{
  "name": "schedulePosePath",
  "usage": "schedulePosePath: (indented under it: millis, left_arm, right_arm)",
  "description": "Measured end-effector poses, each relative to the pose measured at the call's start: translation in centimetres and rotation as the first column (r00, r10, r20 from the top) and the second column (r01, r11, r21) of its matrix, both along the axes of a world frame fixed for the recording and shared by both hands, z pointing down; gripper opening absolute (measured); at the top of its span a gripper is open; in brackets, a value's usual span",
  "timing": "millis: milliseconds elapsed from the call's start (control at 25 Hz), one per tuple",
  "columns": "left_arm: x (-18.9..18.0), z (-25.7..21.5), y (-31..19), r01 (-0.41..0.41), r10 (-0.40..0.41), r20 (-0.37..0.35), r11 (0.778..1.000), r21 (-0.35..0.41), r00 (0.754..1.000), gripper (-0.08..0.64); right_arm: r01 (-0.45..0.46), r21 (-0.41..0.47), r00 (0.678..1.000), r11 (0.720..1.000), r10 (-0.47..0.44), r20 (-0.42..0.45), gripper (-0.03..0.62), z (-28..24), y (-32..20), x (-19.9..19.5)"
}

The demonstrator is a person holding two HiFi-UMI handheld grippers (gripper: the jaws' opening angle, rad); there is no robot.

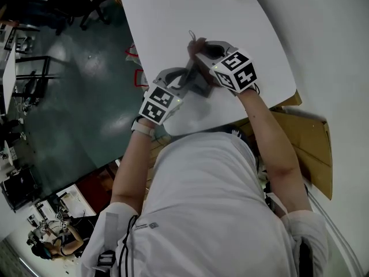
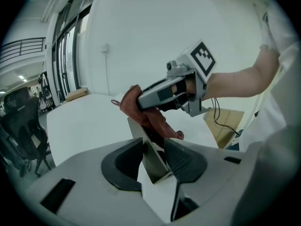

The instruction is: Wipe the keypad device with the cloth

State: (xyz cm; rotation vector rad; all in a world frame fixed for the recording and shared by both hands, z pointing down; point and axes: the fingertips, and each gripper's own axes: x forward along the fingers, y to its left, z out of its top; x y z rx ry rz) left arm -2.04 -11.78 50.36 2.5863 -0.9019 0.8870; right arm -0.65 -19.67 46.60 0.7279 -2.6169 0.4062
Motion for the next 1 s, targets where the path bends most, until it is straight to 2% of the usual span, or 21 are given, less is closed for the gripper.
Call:
schedulePosePath:
  millis: [120, 240, 600, 880, 1000]
  left_arm:
    - [-0.1, 0.0, 0.0, 0.012, -0.012, -0.010, 1.000, 0.015, 1.000, 0.146]
    - [-0.2, 0.1, -0.2, 0.030, -0.030, -0.035, 1.000, 0.006, 0.999, 0.143]
    - [-0.5, 0.3, -0.1, 0.040, -0.040, -0.034, 0.999, 0.000, 0.999, 0.142]
    - [-0.3, 0.3, -0.2, 0.035, -0.033, -0.052, 0.999, 0.027, 0.998, 0.142]
    - [-0.3, 0.3, -0.1, 0.044, -0.043, -0.047, 0.999, 0.016, 0.998, 0.141]
  right_arm:
    - [-0.006, -0.001, 1.000, 1.000, 0.006, -0.007, 0.078, 1.0, 0.2, -0.1]
    - [-0.028, -0.003, 0.999, 1.000, 0.028, 0.020, 0.078, 1.4, 0.0, 0.1]
    - [-0.096, -0.043, 0.990, 0.994, 0.100, 0.101, 0.078, 2.3, -0.3, 1.4]
    - [-0.132, -0.063, 0.985, 0.989, 0.138, 0.104, 0.078, 3.3, -0.2, 2.3]
    - [-0.152, -0.081, 0.982, 0.985, 0.159, 0.097, 0.078, 4.0, -0.1, 3.2]
